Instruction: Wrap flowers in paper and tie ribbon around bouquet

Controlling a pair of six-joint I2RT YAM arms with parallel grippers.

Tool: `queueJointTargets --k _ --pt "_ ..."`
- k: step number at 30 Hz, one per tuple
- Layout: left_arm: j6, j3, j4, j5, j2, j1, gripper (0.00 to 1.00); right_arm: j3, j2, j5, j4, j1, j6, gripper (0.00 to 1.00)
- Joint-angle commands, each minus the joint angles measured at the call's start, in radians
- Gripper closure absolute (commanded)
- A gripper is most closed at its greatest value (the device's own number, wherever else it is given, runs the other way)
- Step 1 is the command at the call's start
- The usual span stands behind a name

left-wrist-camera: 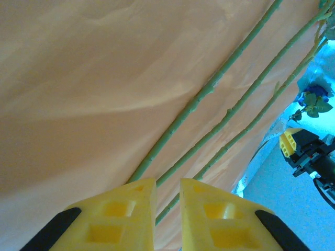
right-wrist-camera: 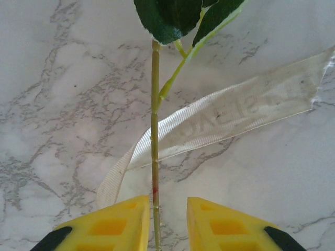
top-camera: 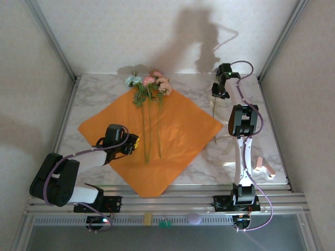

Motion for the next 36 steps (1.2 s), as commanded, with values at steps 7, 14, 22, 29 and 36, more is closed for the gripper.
queueJointTargets --k 7,14,22,29,36 --pt "0.005 0.021 0.000 0.005 0.006 -0.007 0.81 0.140 0.112 -0.048 -0.144 0.007 0.022 0.72" --pt "0.005 0.040 0.003 0.006 0.022 -0.007 0.81 0.145 0.127 -0.055 -0.183 0.007 0.043 0.79" --pt "0.004 0.033 0.006 0.003 0.015 -0.008 0.82 -0.033 -0.009 0.028 -0.069 0.015 -0.002 0.96" --pt "0.005 0.032 0.002 0.004 0.014 -0.007 0.82 -0.064 -0.147 0.240 -0.020 0.020 -0.079 1.00" --pt "0.006 0.036 0.002 0.004 0.016 -0.008 0.82 -0.159 -0.391 0.429 0.064 0.018 -0.104 1.00"
